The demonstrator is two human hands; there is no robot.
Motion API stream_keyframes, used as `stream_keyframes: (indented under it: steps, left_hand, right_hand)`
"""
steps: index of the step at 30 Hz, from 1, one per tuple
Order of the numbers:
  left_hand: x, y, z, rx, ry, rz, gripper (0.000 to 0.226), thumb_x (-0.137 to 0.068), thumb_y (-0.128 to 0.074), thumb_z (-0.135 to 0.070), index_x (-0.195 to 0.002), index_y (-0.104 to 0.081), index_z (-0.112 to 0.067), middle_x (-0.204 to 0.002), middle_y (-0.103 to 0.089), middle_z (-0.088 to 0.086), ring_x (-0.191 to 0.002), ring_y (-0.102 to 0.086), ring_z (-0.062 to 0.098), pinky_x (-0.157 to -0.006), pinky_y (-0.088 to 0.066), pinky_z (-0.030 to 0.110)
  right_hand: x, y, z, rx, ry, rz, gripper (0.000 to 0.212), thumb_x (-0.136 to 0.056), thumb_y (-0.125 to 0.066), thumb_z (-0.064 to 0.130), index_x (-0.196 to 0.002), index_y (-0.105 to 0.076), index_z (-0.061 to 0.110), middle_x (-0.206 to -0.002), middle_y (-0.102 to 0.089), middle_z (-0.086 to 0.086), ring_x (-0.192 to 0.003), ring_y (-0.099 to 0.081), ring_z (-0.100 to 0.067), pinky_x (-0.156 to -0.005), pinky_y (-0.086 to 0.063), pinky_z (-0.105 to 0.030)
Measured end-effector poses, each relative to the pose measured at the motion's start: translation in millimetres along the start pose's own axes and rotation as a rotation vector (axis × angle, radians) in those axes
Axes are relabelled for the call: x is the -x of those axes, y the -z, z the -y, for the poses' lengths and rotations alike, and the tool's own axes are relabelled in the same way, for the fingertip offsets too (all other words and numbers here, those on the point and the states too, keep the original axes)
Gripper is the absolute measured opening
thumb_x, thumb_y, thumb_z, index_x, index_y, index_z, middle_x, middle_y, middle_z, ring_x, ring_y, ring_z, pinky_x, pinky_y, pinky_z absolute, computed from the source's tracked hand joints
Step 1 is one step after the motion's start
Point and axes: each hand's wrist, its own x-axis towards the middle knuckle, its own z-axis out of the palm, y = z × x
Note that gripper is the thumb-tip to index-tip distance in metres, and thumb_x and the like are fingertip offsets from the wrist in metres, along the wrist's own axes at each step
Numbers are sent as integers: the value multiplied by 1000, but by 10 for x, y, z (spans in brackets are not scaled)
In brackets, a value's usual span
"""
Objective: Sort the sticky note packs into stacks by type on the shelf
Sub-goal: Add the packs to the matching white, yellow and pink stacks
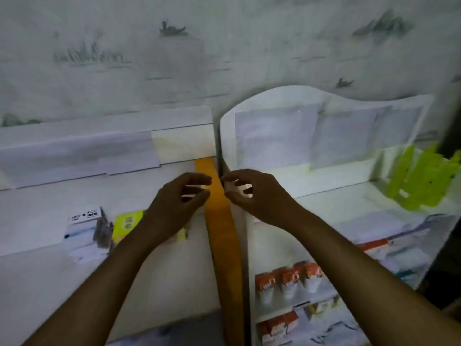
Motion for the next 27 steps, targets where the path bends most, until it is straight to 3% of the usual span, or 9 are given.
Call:
stream_keyframes:
  steps: [2,5,10,13,16,20,23,27]
  left_hand:
    - [-44,-252,-179,-54,-28,20,24,-91,-63,-19,-113,-62,-27,-108,-64,-19,-98,-62,-4,-80,-50,10]
    - [-150,-622,-352,-165,-118,51,32,-90,-62,-18,-121,-58,-23,-113,-62,-13,-102,-61,1,-86,-50,17]
    - [-389,-1219,-516,-223,-198,179,35,-90,-63,-25,-123,-53,-30,-116,-59,-15,-100,-59,-1,-87,-51,22]
    - [-491,-1674,-532,-213,-132,271,38,-90,-61,-34,-126,-50,-31,-123,-58,-11,-101,-59,2,-87,-54,28]
    - [-557,-2137,-432,-213,-44,274,44,-90,-59,-37,-131,-47,-28,-129,-55,-8,-107,-58,10,-91,-51,30]
    - [-620,-2589,-70,-164,194,250,41,-90,-56,-37,-130,-47,-30,-130,-54,-9,-113,-55,12,-93,-47,27]
    - [-670,-2842,238,-201,298,261,41,-90,-55,-36,-130,-48,-28,-130,-54,-5,-114,-55,15,-93,-48,30]
    - [-740,-2994,557,-224,465,123,48,-88,-59,-34,-133,-46,-28,-135,-52,-3,-122,-50,19,-99,-45,33]
  right_hand:
    - [159,206,-163,-31,-40,-14,33,-89,-65,28,-121,-62,24,-123,-63,6,-105,-59,-6,-88,-51,-20]
    - [355,470,-471,-15,-102,-37,32,-88,-66,28,-119,-63,27,-122,-63,10,-104,-60,-3,-88,-51,-21]
    - [479,855,-974,38,-199,-62,30,-88,-67,26,-118,-64,25,-119,-65,9,-102,-62,-5,-87,-52,-22]
    - [418,973,-1249,88,-267,-37,27,-88,-66,31,-115,-66,25,-112,-68,12,-92,-65,-2,-80,-51,-14]
    - [337,1017,-1588,170,-313,44,25,-90,-65,21,-115,-67,22,-114,-69,7,-86,-64,-1,-70,-43,0]
    - [322,987,-2020,215,-413,109,24,-93,-59,17,-116,-67,20,-116,-68,4,-89,-63,-7,-71,-44,-5]
    - [334,847,-2319,198,-460,155,24,-92,-60,19,-116,-67,20,-117,-68,2,-92,-65,-8,-83,-47,-13]
    - [314,598,-2571,153,-461,238,23,-92,-61,18,-114,-68,19,-115,-68,3,-87,-64,-6,-76,-43,-2]
